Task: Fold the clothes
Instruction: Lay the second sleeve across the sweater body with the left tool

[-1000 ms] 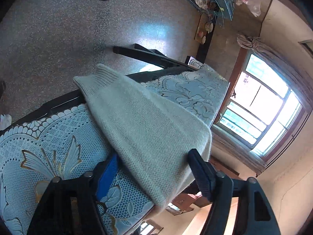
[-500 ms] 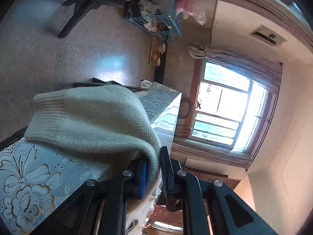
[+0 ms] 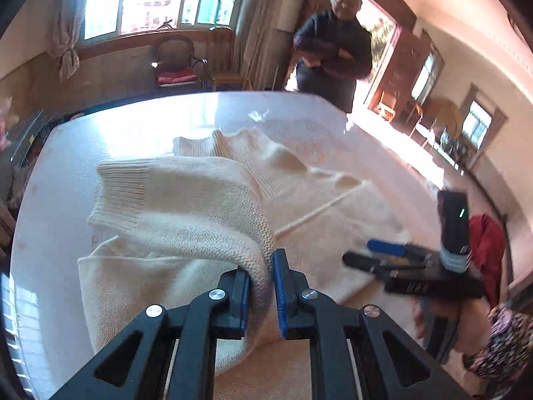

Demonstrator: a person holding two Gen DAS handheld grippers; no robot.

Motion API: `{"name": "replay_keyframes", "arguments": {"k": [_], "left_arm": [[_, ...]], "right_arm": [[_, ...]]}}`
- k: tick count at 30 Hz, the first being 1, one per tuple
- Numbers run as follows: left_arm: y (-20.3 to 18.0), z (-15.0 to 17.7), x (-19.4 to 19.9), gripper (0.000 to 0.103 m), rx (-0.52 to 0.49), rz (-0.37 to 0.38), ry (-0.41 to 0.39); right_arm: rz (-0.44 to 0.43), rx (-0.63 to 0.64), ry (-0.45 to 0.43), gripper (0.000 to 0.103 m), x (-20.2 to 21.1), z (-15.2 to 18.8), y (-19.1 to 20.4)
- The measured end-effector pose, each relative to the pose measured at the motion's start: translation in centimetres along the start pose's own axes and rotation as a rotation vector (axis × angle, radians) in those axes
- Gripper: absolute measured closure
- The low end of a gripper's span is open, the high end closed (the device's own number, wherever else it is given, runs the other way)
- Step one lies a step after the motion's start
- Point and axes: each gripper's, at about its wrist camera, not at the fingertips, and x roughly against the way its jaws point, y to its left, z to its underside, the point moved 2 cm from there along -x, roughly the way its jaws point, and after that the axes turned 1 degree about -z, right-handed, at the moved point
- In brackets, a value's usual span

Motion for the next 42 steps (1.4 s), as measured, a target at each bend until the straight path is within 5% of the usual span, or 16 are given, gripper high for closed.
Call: {"name": "replay_keyframes", "arguments": {"k": [4, 7, 10, 15, 18, 24, 27, 33, 35, 36, 37, 42], "left_arm": [[-4.0, 5.1, -2.3, 0.091, -0.119, -0.133, 0.115], [-3.7, 6.4, 0.0, 0.09, -0.069, -0.124, 0.042], [-0.1, 6.5, 2.7, 0.088, 0.106, -0.134, -0.071], [8.2, 7.6, 2.9, 0.088, 0.411, -0.306, -0.132], [11.4, 8.8, 1.8, 0.088, 0.54, -0.298, -0.094], [12.6, 11.5, 1.3, 0.088, 0.623, -0.347, -0.09], [11.9, 11.7, 1.0, 0.088, 0.588, -0.402, -0.111], [11.6, 12.1, 0.8, 0.088, 0.616, -0.409, -0.151], [12.0, 12.0, 0.7, 0.088, 0.634, -0.394, -0.158], [12.1, 12.0, 0.6, 0.088, 0.638, -0.388, -0.161], [12.3, 12.0, 0.5, 0.088, 0.644, -0.381, -0.164], [12.7, 12.4, 0.6, 0.088, 0.669, -0.348, -0.179]], "right_arm": [[-0.092, -0.165, -0.006, 0.01, 2.7, -0.6, -3.7], [-0.067, -0.087, -0.03, 0.01, 4.4, -0.6, -3.3], [-0.105, -0.003, -0.004, 0.01, 4.2, -0.8, -1.0], [-0.048, 0.235, 0.025, 0.012, 1.7, -1.8, 7.0], [0.004, 0.458, 0.061, 0.034, -1.6, -2.0, 13.7], [0.154, 0.804, 0.114, 0.039, -9.5, -1.1, 23.0], [0.196, 0.823, 0.161, 0.059, -13.1, -0.9, 24.5], [0.363, 0.872, 0.181, 0.062, -17.1, -0.4, 24.8], [0.344, 0.879, 0.188, 0.068, -17.4, -0.2, 24.5], [0.332, 0.867, 0.195, 0.086, -17.2, -0.4, 24.2], [0.311, 0.832, 0.197, 0.089, -16.8, -0.9, 23.7], [0.154, 0.577, 0.114, 0.089, -10.8, -4.4, 18.6]]}}
